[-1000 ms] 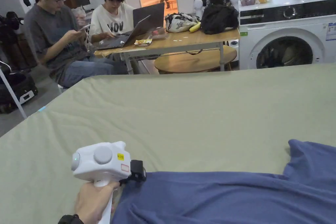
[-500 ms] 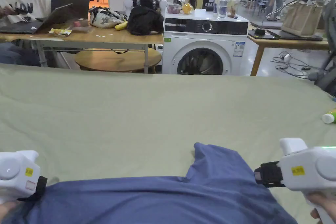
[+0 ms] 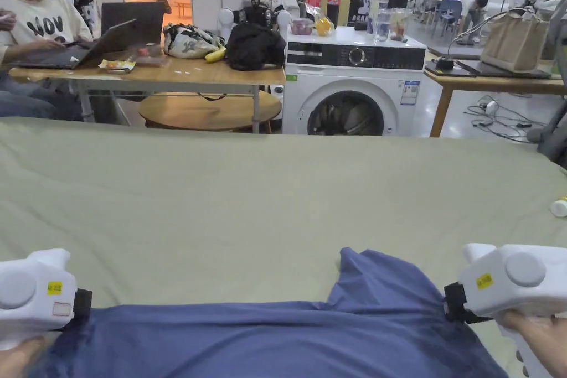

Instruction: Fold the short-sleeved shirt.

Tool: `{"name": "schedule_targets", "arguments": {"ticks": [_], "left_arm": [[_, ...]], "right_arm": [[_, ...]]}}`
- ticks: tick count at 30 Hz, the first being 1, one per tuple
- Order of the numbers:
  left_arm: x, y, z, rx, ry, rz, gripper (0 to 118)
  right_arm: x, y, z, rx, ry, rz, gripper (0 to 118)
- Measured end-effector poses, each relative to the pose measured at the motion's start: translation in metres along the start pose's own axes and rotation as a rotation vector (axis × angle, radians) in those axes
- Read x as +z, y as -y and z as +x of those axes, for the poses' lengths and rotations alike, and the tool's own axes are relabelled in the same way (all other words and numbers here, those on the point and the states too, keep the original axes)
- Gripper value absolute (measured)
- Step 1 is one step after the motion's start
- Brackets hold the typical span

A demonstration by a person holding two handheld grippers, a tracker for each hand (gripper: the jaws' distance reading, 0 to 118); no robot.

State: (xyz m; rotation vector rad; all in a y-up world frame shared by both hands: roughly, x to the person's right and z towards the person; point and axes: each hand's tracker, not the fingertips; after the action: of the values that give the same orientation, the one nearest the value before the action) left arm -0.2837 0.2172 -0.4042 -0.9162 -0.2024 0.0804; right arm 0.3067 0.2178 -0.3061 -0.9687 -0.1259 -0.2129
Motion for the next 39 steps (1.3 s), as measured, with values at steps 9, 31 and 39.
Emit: {"name": "schedule_targets", "arguments": {"ticks": [9, 31, 39], "left_arm": [[0.171, 0.066, -0.036, -0.080, 0.165, 0.166, 0], [0.207, 0.162, -0.026, -0.090, 0.135, 0.387, 60], [0.238, 0.135, 0.061, -0.225, 0.196, 0.619, 60]], "right_arm": [[0.167, 0.091, 0.008, 0.035, -0.072, 0.215, 0], [0.212, 0.241, -0.010, 0.041, 0.015, 0.425, 60], [0.209, 0.195, -0.105, 0.135, -0.179, 0.571, 62]]}}
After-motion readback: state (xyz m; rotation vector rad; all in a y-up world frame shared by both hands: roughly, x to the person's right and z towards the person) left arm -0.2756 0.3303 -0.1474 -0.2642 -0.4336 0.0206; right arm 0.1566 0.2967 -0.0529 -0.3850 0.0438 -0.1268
